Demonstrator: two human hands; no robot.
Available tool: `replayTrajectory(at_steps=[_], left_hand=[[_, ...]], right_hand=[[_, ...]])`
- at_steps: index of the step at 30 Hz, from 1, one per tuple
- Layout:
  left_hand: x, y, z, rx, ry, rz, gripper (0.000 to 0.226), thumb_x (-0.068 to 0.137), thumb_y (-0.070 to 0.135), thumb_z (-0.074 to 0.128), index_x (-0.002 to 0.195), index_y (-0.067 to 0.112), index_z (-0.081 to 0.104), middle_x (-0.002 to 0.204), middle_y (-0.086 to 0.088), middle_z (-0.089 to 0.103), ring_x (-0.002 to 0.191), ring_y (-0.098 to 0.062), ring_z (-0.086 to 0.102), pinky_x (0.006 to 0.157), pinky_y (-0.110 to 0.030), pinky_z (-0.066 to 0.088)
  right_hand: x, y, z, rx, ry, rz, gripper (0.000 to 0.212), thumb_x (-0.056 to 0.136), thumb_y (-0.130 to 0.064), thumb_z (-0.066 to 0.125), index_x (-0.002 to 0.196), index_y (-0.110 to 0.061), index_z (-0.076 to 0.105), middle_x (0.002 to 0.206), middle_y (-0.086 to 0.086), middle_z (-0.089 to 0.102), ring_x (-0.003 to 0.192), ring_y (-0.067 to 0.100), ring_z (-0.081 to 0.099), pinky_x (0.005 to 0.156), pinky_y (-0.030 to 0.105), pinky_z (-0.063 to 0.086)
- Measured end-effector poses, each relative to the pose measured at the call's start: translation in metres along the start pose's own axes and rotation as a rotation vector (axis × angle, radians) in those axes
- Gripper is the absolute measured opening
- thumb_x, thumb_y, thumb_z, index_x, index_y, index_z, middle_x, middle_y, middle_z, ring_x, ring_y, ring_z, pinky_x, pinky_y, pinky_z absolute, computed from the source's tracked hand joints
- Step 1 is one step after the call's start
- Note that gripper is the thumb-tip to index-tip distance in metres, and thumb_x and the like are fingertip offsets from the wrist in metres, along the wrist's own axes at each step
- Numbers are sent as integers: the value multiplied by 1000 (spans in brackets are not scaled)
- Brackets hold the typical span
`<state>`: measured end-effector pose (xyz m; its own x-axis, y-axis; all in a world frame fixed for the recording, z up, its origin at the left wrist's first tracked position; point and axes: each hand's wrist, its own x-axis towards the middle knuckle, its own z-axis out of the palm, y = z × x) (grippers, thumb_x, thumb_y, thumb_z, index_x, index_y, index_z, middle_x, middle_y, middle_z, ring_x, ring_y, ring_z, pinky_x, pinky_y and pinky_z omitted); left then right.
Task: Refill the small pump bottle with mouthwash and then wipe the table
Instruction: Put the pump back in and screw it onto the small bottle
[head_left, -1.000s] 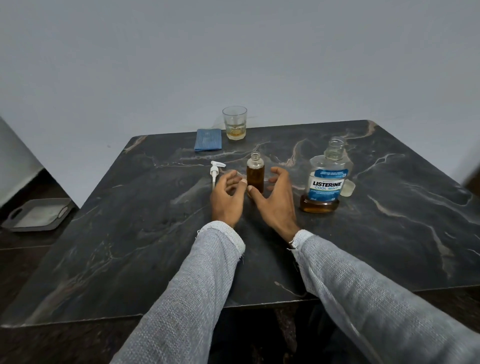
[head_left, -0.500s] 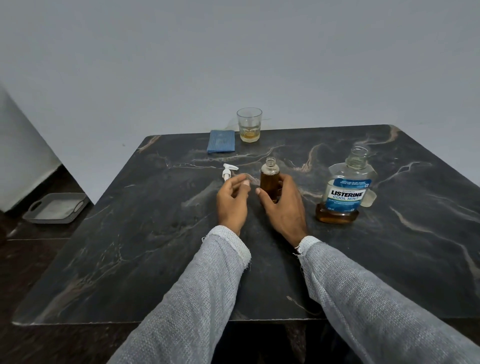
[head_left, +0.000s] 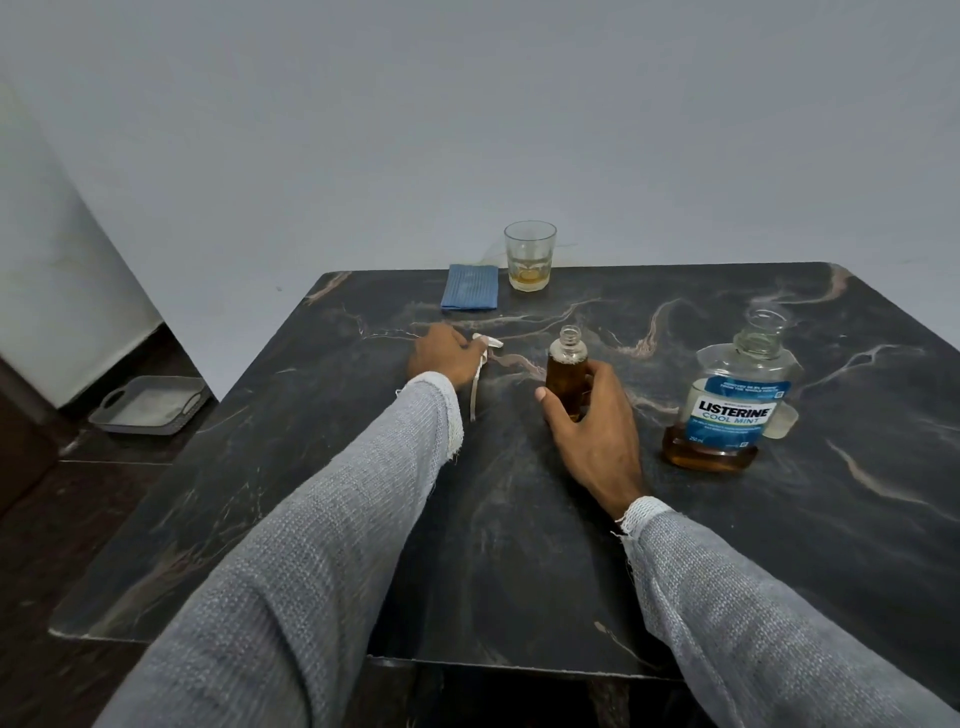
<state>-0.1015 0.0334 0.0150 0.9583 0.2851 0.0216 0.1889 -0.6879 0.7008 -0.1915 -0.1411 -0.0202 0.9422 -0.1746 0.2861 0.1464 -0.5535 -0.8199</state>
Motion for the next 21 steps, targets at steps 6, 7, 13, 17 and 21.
replayTrajectory(at_steps=[6, 7, 13, 17, 21], left_hand=[[5, 8, 7, 154, -70, -41, 43, 87, 47, 62, 105, 9, 69, 102, -9, 70, 95, -29, 66, 81, -37, 53], [4, 10, 7, 178, -60, -38, 43, 87, 46, 64, 108, 9, 68, 106, -9, 69, 98, -29, 65, 79, -37, 52], [7, 20, -2, -161, -15, -10, 29, 84, 30, 72, 105, 9, 72, 107, -9, 71, 87, -20, 62, 83, -31, 50], [0, 56, -29, -558, 11, 141, 29, 83, 24, 75, 107, 10, 68, 102, -6, 70, 94, -22, 68, 79, -35, 58], [-19, 98, -53, -818, -57, 317, 22, 85, 21, 73, 105, 14, 66, 93, -2, 72, 81, -10, 70, 67, -20, 55]], right_hand=[[-3, 0, 0, -8, 19, -11, 58, 86, -49, 65, 133, -24, 41, 130, -1, 54, 116, 14, 52, 97, 35, 46], [-3, -1, -1, -9, 19, -12, 58, 86, -49, 65, 133, -24, 41, 130, -1, 54, 116, 13, 52, 98, 35, 46], [-2, -4, -3, -2, -6, -7, 56, 87, -48, 64, 132, -25, 41, 131, -2, 53, 118, 14, 51, 100, 39, 46], [-3, -3, -3, 7, -10, -7, 55, 86, -48, 64, 131, -27, 42, 129, -4, 53, 117, 11, 51, 98, 35, 46], [-6, -2, -3, 21, -1, 2, 52, 86, -50, 64, 129, -28, 43, 124, -7, 54, 113, 9, 52, 96, 35, 46]])
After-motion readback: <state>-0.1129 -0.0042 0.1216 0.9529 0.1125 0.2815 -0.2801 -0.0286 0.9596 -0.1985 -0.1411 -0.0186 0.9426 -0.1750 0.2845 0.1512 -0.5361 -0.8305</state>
